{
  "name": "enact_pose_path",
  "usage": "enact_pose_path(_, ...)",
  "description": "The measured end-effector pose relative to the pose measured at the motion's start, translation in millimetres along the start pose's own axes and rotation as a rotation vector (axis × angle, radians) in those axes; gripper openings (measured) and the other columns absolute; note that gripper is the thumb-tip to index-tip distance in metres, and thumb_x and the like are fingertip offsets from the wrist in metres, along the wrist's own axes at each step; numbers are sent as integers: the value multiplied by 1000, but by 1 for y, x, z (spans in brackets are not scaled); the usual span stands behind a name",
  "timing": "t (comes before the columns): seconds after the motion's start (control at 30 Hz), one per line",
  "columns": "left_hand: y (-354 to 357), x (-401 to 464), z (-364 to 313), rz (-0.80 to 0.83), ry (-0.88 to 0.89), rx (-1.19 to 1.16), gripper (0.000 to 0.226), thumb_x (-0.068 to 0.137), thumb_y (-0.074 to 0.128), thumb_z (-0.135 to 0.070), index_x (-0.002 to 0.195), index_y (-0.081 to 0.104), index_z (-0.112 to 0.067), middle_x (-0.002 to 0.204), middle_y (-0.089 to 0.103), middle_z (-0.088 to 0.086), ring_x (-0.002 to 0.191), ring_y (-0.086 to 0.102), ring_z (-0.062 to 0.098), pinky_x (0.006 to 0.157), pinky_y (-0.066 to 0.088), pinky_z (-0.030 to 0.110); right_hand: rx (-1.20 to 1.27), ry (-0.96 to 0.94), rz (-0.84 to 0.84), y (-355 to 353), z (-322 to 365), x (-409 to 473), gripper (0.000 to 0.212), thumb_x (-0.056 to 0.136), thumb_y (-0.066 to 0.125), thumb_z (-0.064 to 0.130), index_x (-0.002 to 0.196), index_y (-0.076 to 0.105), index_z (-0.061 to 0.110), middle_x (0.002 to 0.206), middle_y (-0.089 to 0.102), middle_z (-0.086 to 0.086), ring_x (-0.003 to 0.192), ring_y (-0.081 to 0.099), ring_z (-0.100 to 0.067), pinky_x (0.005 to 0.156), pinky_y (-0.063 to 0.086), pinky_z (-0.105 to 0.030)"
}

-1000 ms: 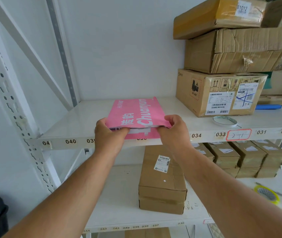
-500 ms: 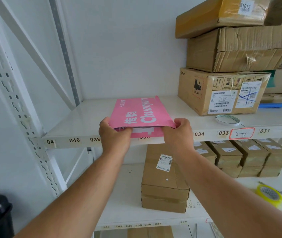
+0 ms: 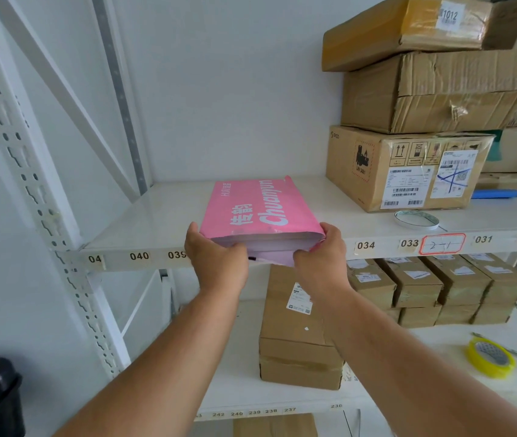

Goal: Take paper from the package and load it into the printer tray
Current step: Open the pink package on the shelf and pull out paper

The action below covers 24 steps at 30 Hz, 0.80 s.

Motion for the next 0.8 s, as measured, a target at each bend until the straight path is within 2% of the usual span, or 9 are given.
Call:
enact_pose_path(0.07,-3,-4,1,28,21,58,92,85,62,8,165,21,-13,159,34,7,127,55,24,113,48,39,-49,-28,-11,-6,-1,-4,54,78,52,4,121,46,35,125,56,-1,95,66,-30,77,63,-52)
enact_pose_path(0.2,-9,-11,-1,57,95,139,88,91,63,6,166,21,-14,161,35,7,118,56,17,92,36,14,-162,-80,-96,-24,2,-10,63,90,51,13,150,37,28,127,56,11,111,64,-25,87,60,-53)
enact_pose_path(0.37,-17,-6,-18,55,265,338,78,95,57,-1,164,24,-19,164,40,5,141,52,28,106,45,37,-349,-250,-151,-33,22,-5,58,94,55,14,149,42,22,131,61,3,115,61,-22,95,53,-44)
enact_pose_path(0.43,-20,-8,-24,76,309,408,74,97,51,2,163,27,-18,164,41,7,143,50,30,108,45,38,-399,-269,-122,-36,23,-3,55,94,55,10,148,46,21,133,60,0,115,60,-21,94,52,-42)
enact_pose_path(0.53,-29,-10,-27,88,345,429,65,97,52,0,158,37,-19,155,48,6,130,60,28,104,49,40,-469,-255,-71,-39,16,-2,53,95,59,13,146,48,21,136,59,-1,110,60,-18,91,52,-39)
enact_pose_path(0.6,-32,-8,-26,105,287,391,58,97,59,-13,152,42,-22,137,56,1,105,65,17,92,52,37,-458,-214,-54,-39,13,-4,56,94,62,19,147,46,22,134,60,1,110,63,-18,87,53,-39)
enact_pose_path(0.67,-30,-4,-27,125,255,389,57,96,65,-27,149,43,-24,123,58,-3,91,63,9,84,50,35,-334,-96,-46,-39,5,-4,54,92,63,21,143,45,22,118,65,6,98,66,-16,75,52,-34)
enact_pose_path(0.73,-29,0,-26,123,250,422,58,97,66,-34,148,42,-23,125,60,-1,99,66,21,86,55,40,-108,113,-21,-32,-10,-6,39,90,64,19,127,50,23,93,66,5,77,67,-19,63,51,-31)
enact_pose_path(0.8,-28,6,-20,125,211,426,56,96,64,-23,148,43,-20,131,62,3,108,67,27,90,57,44,59,214,9,-22,-20,-7,17,85,61,9,102,61,12,72,68,-4,64,61,-29,61,47,-40)
Point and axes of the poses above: each hand's wrist, its own x-axis towards the middle knuckle, its own y-axis out of the palm, z = x × y, the point moved 8 cm from there along x, towards the middle knuckle
